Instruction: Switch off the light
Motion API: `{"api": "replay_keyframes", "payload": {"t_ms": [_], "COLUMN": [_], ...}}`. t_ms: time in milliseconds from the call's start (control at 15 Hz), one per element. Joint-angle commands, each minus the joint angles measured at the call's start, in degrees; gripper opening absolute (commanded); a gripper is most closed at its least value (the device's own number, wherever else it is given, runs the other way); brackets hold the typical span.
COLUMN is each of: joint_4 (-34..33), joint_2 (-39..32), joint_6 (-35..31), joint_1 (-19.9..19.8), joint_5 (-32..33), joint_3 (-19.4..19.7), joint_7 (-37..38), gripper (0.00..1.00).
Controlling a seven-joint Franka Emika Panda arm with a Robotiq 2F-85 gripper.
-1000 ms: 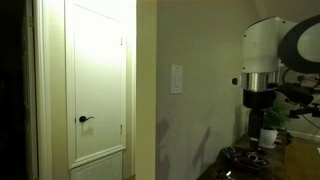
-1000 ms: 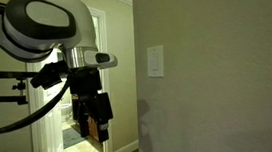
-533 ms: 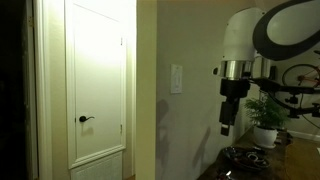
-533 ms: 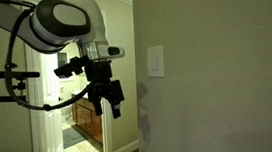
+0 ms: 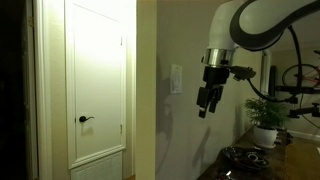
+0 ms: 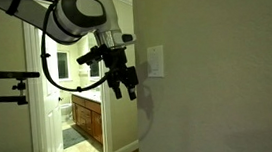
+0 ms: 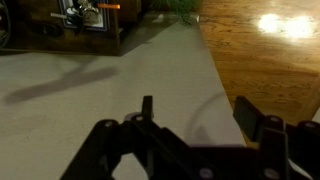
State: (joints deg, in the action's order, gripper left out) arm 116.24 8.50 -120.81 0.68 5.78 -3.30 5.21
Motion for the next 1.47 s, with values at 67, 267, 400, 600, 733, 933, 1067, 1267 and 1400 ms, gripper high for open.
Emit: {"api": "replay_keyframes", "payload": {"t_ms": [67, 267, 400, 600, 733, 933, 1067, 1267, 1400], "joint_4": [-1.39, -0.25, 0.06, -0.14, -0.25, -0.44, -0.69, -1.45, -2.03], "joint_2": [-0.01, 0.66, 0.60, 0.17, 0.04, -0.03, -0.19, -0.88, -1.32], "joint_6": [-4.92, -10.34, -14.52, -19.25, -21.59, -24.24, -25.61, -27.33, -28.12], "joint_1": [-0.53, -0.77, -0.99, -1.42, -1.61, -1.96, -2.17, -2.20, -2.16], "joint_5": [-0.67, -0.83, -0.79, -0.16, 0.02, 0.09, 0.04, -0.22, -0.15], "joint_3": [0.75, 1.12, 1.19, 1.17, 1.21, 1.23, 1.24, 1.15, 1.02], "joint_7": [5.71, 8.88, 10.64, 12.14, 12.72, 13.22, 13.38, 13.66, 13.83], "gripper": [0.47, 0.27, 0.14, 0.04, 0.02, 0.06, 0.07, 0.06, 0.07]}}
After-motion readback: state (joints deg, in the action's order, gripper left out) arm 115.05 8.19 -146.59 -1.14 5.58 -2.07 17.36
